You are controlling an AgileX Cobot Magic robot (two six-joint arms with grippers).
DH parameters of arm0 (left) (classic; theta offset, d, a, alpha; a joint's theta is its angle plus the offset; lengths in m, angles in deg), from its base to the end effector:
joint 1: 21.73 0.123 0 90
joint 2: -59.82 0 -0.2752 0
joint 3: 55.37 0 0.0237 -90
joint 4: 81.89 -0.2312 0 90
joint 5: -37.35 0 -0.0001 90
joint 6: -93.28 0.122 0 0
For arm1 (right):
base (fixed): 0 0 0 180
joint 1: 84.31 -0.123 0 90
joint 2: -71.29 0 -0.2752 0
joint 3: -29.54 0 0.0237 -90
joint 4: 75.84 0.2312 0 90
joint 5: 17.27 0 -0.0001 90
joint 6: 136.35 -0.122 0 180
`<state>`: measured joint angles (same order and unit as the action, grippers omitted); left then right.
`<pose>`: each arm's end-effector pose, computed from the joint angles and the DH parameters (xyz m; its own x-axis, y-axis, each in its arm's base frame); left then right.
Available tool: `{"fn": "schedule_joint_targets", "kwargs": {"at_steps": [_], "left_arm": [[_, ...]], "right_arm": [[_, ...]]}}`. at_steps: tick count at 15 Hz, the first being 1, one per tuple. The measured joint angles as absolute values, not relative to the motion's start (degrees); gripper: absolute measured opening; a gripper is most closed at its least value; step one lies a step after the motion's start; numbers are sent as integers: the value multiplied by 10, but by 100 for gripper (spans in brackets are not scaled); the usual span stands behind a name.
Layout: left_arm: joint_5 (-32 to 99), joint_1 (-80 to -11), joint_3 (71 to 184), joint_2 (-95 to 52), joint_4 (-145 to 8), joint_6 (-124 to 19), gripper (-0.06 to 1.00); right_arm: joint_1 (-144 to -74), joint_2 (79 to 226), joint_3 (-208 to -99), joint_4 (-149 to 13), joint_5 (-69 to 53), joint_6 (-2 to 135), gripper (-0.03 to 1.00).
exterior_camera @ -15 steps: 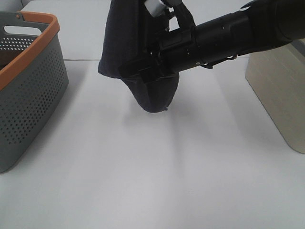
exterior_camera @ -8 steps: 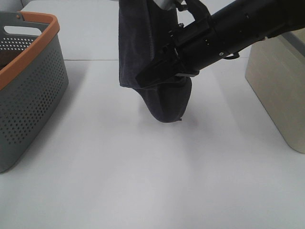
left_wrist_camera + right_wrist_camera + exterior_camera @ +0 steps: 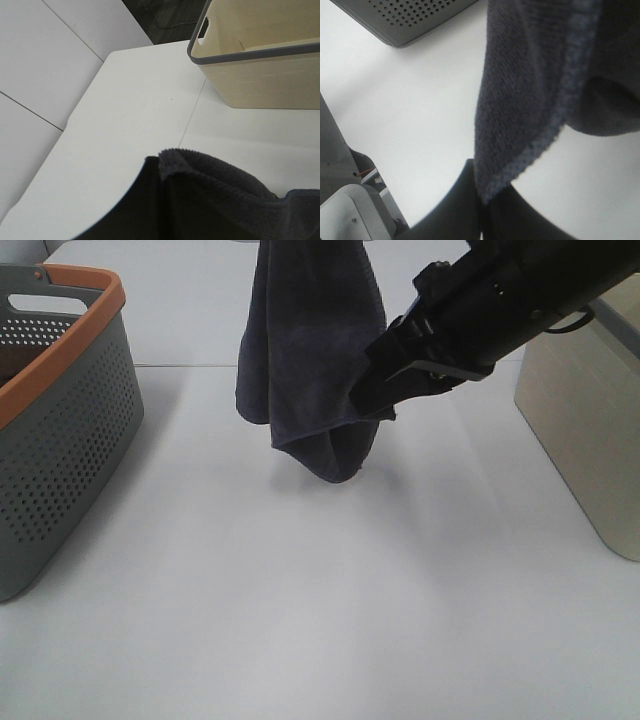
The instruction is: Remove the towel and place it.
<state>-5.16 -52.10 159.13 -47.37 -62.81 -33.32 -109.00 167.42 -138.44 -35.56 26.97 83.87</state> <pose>0.3349 -0.2275 0.4296 0.1531 0.6231 -0.7670 0.7360 0.4460 0.5093 0.2670 0.1834 0.2582 -0.6382 -0.4463 -0.6273 -0.7174 0.6405 0.2741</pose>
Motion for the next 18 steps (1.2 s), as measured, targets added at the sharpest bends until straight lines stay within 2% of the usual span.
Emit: {"fn": "schedule_joint_targets", "kwargs": {"at_steps": [4, 6, 9, 15, 18], "left_arm": [[-88, -521, 1591, -512, -728, -481, 0], [-96, -521, 1591, -514, -777, -605, 0], [-105, -521, 1591, -514, -787, -729, 0], [-41, -521, 1591, -541, -837, -759, 0], [59, -520, 1591, -580, -894, -773, 0]], "right_arm": [[-1090, 1628, -1391, -533, 317, 695, 0], [-1090, 1626, -1445, -676, 358, 614, 0], [-1090, 1626, -1513, -776, 352, 592, 0], [-1090, 1642, -1527, -915, 232, 591, 0], [-1090, 1698, -1527, -1006, 142, 589, 0]]}}
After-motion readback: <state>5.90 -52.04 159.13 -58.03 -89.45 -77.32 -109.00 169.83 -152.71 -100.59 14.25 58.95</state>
